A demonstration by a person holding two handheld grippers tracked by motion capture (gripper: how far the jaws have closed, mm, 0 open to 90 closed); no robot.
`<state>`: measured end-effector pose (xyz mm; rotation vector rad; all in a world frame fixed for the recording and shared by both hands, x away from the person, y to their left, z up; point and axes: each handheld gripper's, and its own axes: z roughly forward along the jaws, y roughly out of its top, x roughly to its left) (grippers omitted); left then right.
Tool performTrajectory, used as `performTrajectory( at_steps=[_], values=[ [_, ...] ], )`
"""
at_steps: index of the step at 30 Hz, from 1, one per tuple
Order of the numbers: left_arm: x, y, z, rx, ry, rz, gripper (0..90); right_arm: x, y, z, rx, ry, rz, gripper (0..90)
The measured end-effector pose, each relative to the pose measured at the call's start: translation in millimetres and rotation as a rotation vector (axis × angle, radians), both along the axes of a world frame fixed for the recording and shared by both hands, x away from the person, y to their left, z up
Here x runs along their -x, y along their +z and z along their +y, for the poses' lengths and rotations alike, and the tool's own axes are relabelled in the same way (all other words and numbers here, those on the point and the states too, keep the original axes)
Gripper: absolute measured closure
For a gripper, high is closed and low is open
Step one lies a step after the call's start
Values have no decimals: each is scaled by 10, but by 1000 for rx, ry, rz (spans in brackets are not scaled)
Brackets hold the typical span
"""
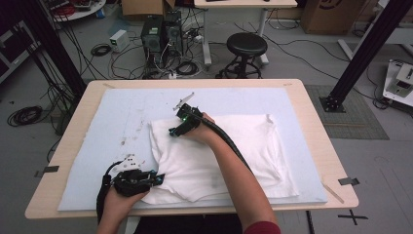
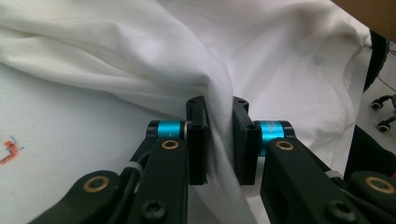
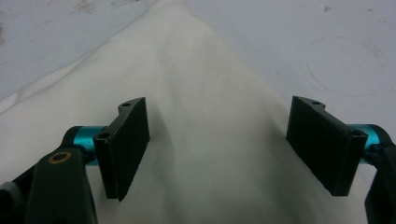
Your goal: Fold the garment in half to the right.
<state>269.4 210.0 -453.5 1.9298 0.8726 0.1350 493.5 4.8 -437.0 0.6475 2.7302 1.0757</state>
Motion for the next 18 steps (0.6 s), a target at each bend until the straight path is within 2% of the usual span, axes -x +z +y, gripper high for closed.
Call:
performTrajectory(
  at_steps=[6,8,9,10,11,12,13,14,15,18],
  values=[
    [-2,-1,-1,1,1,3,784,-91,-44,178,8,23,-9,218],
    [-1,-2,-2,-1,1,2,785,-111,-69,225,-1,29,6,224],
    [1,-2,0,2,2,2,785,-108,-65,244,8,29,-8,351],
    [1,-2,0,2,2,2,785,-108,-65,244,8,29,-8,351],
    [4,0,2,1,0,0,786,-81,-31,234,20,34,-11,554],
    [7,1,-3,0,2,-3,786,-81,-31,234,20,34,-11,554],
    [13,4,-11,-7,-2,-10,789,-72,-4,197,39,50,-15,758],
    [13,4,-11,-7,-2,-10,791,-72,-4,197,39,50,-15,758],
    [15,4,-15,-3,-5,-7,793,-66,13,148,55,60,-11,850],
    [17,2,-38,13,-30,1,802,-50,20,96,62,73,-8,866]
  ],
)
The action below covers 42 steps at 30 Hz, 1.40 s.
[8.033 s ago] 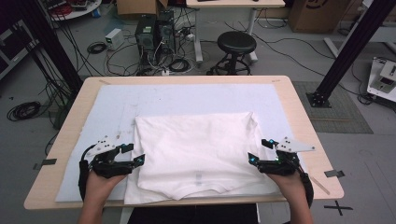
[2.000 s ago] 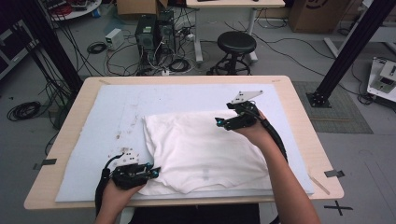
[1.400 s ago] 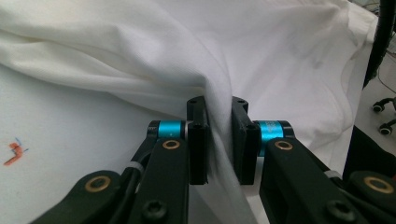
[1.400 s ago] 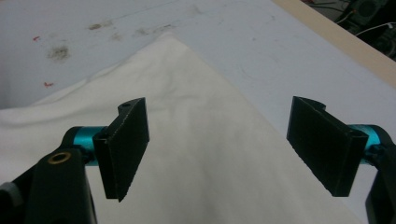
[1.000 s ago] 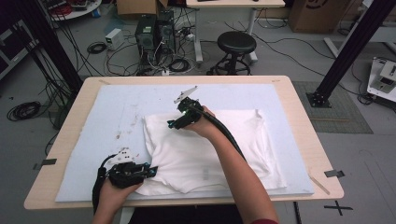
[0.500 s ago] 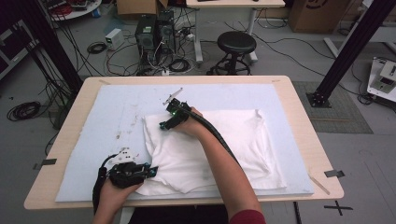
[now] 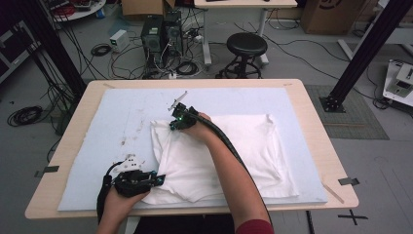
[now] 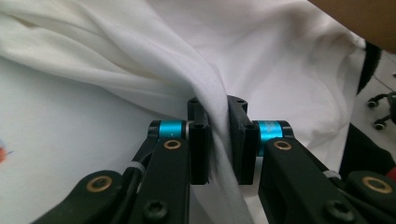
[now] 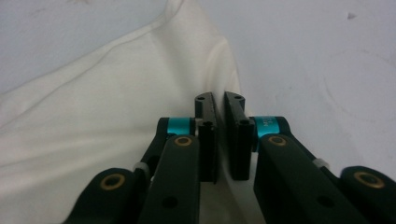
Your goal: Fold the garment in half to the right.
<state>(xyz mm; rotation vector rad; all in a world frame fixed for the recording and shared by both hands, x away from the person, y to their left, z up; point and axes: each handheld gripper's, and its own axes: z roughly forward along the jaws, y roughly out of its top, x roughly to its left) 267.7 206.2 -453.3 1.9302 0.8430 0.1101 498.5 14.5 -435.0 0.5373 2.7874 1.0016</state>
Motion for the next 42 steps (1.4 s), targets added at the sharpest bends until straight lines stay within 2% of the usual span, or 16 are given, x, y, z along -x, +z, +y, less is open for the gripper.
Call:
performTrajectory(
  at_steps=[4,6,8,9,11,13,17,22,26,27,30,32,33,37,39,42],
  values=[
    [9,-3,-28,30,-29,8,803,75,28,-117,32,-8,3,871],
    [16,-5,-28,20,-29,6,803,109,34,-176,34,-21,15,867],
    [15,-16,-23,18,-20,7,803,109,34,-189,22,-26,13,768],
    [13,-22,-22,18,-18,13,803,116,33,-141,3,-29,-6,533],
    [9,-26,-18,14,-17,14,802,107,16,-67,-17,-32,2,499],
    [10,-27,-20,15,-11,17,802,97,-11,18,-4,-32,8,455],
    [4,-30,-18,14,-13,18,802,47,-23,155,-7,-39,22,442],
    [4,-34,-20,12,-12,18,802,50,-31,275,-20,-12,14,514],
    [9,-32,-11,13,-12,20,802,86,-28,356,-32,16,26,787],
    [9,-30,-5,11,-13,15,803,86,-8,376,-15,7,14,846],
    [12,-21,4,14,-13,10,805,99,14,400,11,10,5,855],
    [28,7,6,19,-15,5,805,130,43,424,23,4,-22,856],
    [42,47,7,26,-12,-9,805,147,97,417,-15,-8,-32,856],
    [56,103,25,51,-19,-27,805,180,191,399,-20,-20,-61,856],
    [65,145,1,84,-43,-31,805,210,285,327,-63,-13,-65,856],
    [74,171,-42,100,-58,-38,805,229,353,254,-100,1,-70,856]
  ],
)
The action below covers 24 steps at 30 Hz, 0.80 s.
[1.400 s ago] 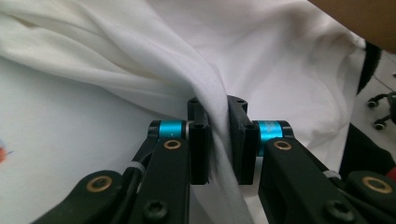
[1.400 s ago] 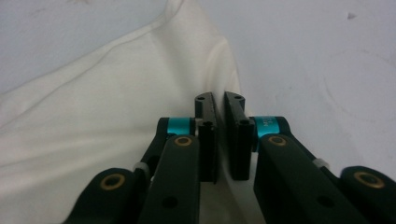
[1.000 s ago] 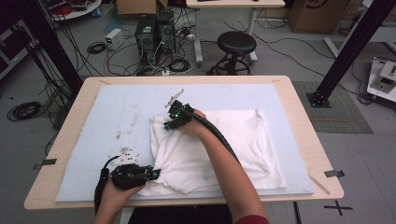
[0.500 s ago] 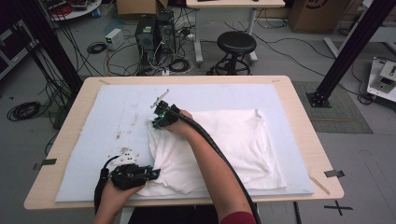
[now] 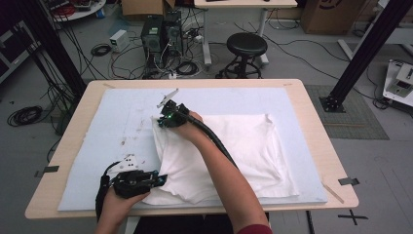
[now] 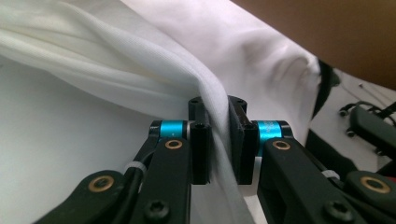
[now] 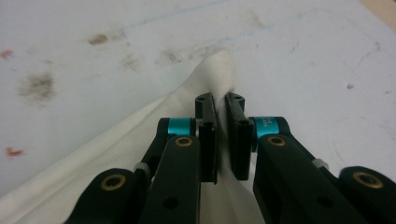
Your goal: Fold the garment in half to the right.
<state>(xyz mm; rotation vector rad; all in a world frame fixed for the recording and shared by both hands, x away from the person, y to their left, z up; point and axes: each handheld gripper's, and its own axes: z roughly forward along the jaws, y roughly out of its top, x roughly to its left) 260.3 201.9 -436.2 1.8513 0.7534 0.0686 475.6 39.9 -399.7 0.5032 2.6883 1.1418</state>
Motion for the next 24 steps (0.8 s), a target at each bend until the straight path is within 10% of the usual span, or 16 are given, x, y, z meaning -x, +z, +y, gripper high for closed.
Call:
performTrajectory(
  at_steps=[12,24],
  values=[
    [-169,325,-484,22,-132,-37,804,82,469,-748,-128,-46,-54,855],
    [-363,540,-1072,14,-240,-45,804,135,594,-1514,-221,-150,-81,855]
  ],
)
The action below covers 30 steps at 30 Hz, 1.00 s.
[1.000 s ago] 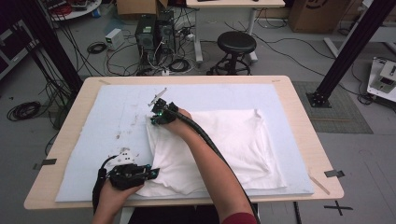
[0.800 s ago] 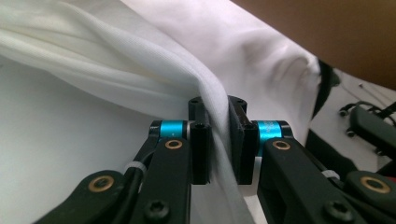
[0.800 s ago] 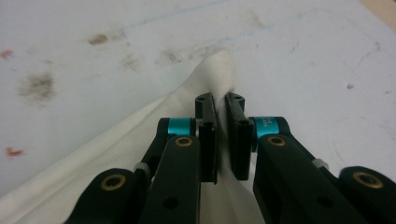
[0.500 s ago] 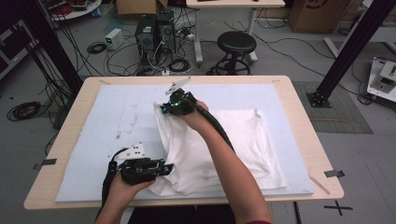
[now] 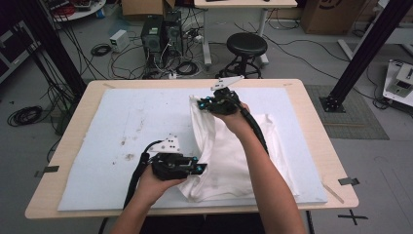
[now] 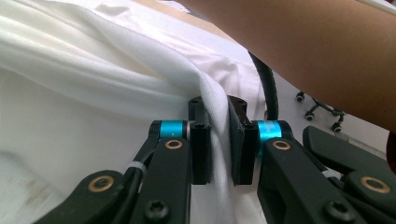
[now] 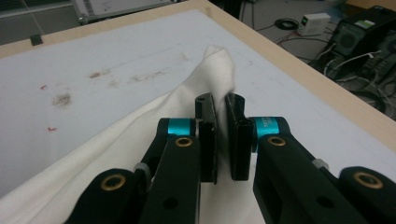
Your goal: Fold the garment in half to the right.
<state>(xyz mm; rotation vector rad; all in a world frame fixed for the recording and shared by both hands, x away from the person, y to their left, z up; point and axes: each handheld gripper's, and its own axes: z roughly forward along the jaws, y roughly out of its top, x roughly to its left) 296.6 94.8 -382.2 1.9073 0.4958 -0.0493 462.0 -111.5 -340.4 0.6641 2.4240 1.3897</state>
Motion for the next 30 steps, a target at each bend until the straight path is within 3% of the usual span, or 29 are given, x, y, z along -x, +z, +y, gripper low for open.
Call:
performTrajectory(
  at_steps=[5,9,20,24,25,30],
  values=[
    [-69,-2,-262,8,-35,5,804,42,21,-276,-13,-44,-9,855],
    [-146,4,-516,4,-68,9,804,77,24,-539,5,-95,-20,855],
    [-283,3,-946,-5,-120,16,804,83,-29,-1015,-20,-167,-20,855],
    [-340,-59,-1064,22,-133,48,804,84,-69,-1202,-12,-199,-15,855],
    [-357,-85,-1100,20,-139,58,804,80,-106,-1267,15,-213,-1,855],
    [-420,-227,-1287,12,-154,99,804,95,-217,-1360,27,-229,4,855]
  ],
)
